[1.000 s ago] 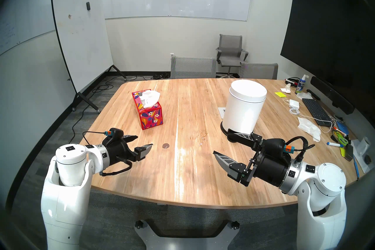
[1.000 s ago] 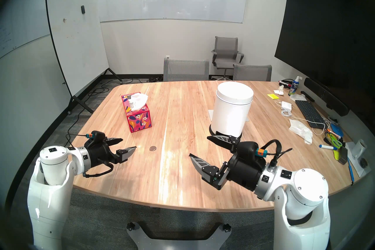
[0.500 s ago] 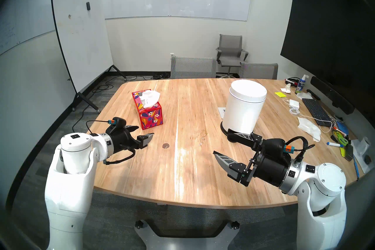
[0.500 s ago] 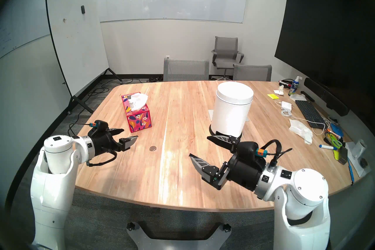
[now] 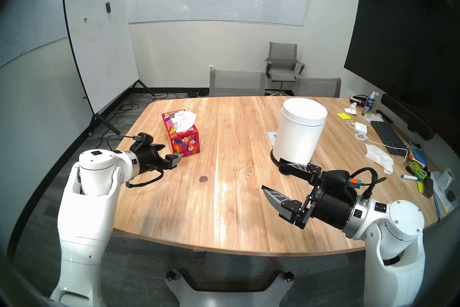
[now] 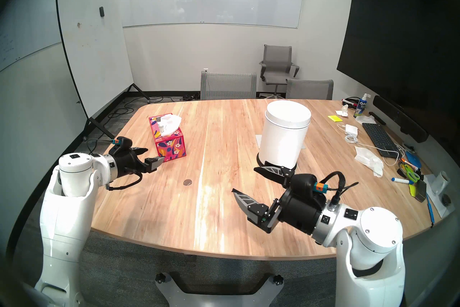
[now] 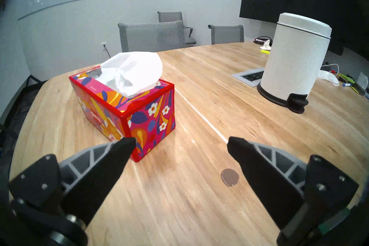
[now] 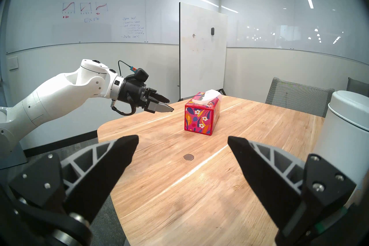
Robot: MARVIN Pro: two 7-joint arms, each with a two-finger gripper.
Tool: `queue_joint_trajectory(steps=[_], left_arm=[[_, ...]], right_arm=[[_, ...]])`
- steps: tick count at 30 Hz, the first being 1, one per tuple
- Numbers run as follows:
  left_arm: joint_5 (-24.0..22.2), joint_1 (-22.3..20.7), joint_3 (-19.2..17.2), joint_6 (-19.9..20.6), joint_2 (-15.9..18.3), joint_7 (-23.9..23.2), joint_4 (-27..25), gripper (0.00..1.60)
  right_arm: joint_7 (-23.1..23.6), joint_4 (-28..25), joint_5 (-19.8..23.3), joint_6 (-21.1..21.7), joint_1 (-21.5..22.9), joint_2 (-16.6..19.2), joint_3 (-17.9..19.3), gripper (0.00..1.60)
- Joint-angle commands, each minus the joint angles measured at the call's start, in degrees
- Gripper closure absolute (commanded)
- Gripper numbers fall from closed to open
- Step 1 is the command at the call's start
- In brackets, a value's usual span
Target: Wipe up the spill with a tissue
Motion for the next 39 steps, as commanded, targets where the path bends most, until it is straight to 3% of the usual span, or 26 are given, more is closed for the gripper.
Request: queue_joint_trajectory(steps=[1, 10, 19, 30, 39], left_arm=[[-0.5, -4.7, 0.2, -0.1, 1.0, -0.8, -1.5, 0.00], [0.0, -6.4, 1.4, 0.8, 1.6, -1.3, -1.2, 0.00], [1.6, -12.9, 5.1, 2.2, 1.0, 1.2, 5.0, 0.00], [2.3, -18.0, 6.9, 2.6, -0.3, 3.9, 9.5, 0.00], [3.4, -23.2, 9.2, 1.6, -1.1, 5.5, 17.5, 0.00]], right_arm=[[0.1, -0.8, 0.2, 0.0, 0.1, 0.0, 0.1, 0.00], [0.1, -0.8, 0.2, 0.0, 0.1, 0.0, 0.1, 0.00], [0.1, -0.8, 0.2, 0.0, 0.1, 0.0, 0.1, 0.00], [0.2, -0.8, 0.1, -0.1, 0.2, 0.0, 0.1, 0.00], [0.2, -0.8, 0.1, 0.0, 0.1, -0.1, 0.1, 0.00]])
